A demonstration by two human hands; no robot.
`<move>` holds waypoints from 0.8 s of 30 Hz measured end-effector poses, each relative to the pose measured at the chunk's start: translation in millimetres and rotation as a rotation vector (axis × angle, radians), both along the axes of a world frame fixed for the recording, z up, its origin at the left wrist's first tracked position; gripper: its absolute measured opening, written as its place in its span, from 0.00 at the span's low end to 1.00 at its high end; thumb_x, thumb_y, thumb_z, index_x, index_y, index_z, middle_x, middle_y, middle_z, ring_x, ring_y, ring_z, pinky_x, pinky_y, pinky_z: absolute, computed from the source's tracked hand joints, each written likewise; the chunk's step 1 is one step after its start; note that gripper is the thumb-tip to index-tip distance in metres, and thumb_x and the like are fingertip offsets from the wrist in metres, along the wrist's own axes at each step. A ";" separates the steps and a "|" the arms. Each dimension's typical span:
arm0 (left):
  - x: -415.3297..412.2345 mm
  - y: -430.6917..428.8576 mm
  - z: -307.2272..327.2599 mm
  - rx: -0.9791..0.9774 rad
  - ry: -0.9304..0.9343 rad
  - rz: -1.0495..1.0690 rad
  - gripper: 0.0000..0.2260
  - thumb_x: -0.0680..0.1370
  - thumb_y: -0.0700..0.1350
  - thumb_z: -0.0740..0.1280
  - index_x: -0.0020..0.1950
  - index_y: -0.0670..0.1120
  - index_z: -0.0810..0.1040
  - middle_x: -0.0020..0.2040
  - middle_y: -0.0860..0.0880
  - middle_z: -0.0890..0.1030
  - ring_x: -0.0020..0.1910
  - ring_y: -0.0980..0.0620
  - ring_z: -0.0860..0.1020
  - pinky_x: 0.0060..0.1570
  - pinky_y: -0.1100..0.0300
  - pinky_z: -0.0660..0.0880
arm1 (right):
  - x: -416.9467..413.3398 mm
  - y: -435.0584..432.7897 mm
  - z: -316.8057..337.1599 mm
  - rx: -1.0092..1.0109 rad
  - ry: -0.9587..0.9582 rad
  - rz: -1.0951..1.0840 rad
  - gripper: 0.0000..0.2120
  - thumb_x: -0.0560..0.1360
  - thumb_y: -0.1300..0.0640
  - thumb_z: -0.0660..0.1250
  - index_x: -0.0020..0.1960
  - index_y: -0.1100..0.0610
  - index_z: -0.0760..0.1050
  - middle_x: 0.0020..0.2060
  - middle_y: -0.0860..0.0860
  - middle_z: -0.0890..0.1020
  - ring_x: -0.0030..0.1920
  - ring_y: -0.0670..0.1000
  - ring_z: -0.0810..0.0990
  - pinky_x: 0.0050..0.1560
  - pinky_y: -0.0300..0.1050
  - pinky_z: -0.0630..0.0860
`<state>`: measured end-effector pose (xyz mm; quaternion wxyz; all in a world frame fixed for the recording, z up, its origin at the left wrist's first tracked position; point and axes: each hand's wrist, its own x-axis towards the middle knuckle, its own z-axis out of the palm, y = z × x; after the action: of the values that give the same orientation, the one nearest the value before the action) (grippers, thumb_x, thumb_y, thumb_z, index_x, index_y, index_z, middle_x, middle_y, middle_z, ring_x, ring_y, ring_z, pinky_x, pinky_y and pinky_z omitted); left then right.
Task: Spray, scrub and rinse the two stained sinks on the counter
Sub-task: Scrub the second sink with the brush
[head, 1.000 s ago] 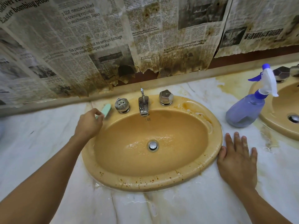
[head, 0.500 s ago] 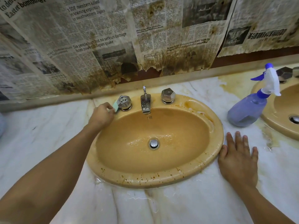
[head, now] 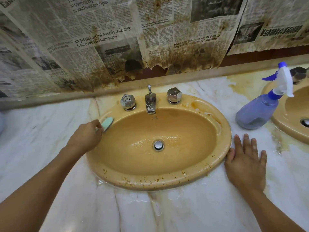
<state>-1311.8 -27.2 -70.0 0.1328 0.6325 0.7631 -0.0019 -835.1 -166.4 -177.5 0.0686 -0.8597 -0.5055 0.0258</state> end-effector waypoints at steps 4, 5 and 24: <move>-40.0 -29.7 15.3 -0.060 0.166 -0.029 0.08 0.84 0.50 0.62 0.58 0.51 0.79 0.40 0.49 0.75 0.40 0.46 0.76 0.37 0.53 0.74 | -1.0 0.7 0.6 -0.009 0.009 0.002 0.32 0.82 0.43 0.38 0.83 0.50 0.53 0.83 0.51 0.53 0.82 0.54 0.49 0.80 0.61 0.47; -43.5 -22.6 14.2 -0.051 0.177 -0.056 0.09 0.84 0.51 0.62 0.59 0.50 0.79 0.41 0.48 0.76 0.41 0.45 0.76 0.37 0.53 0.73 | -1.4 1.0 1.1 -0.008 0.010 0.000 0.32 0.82 0.43 0.38 0.83 0.50 0.53 0.83 0.51 0.54 0.82 0.53 0.49 0.80 0.61 0.46; -70.5 13.8 10.4 -0.029 -0.027 -0.195 0.02 0.83 0.53 0.65 0.55 0.58 0.77 0.51 0.47 0.83 0.46 0.45 0.79 0.47 0.49 0.77 | 0.8 -0.9 1.2 -0.014 0.019 0.007 0.32 0.81 0.42 0.37 0.83 0.49 0.53 0.83 0.50 0.52 0.82 0.53 0.48 0.80 0.61 0.45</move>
<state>-1382.3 -13.4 -59.6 0.1513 0.7018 0.6959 -0.0172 -834.4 -167.3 -176.3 0.0675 -0.8580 -0.5077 0.0378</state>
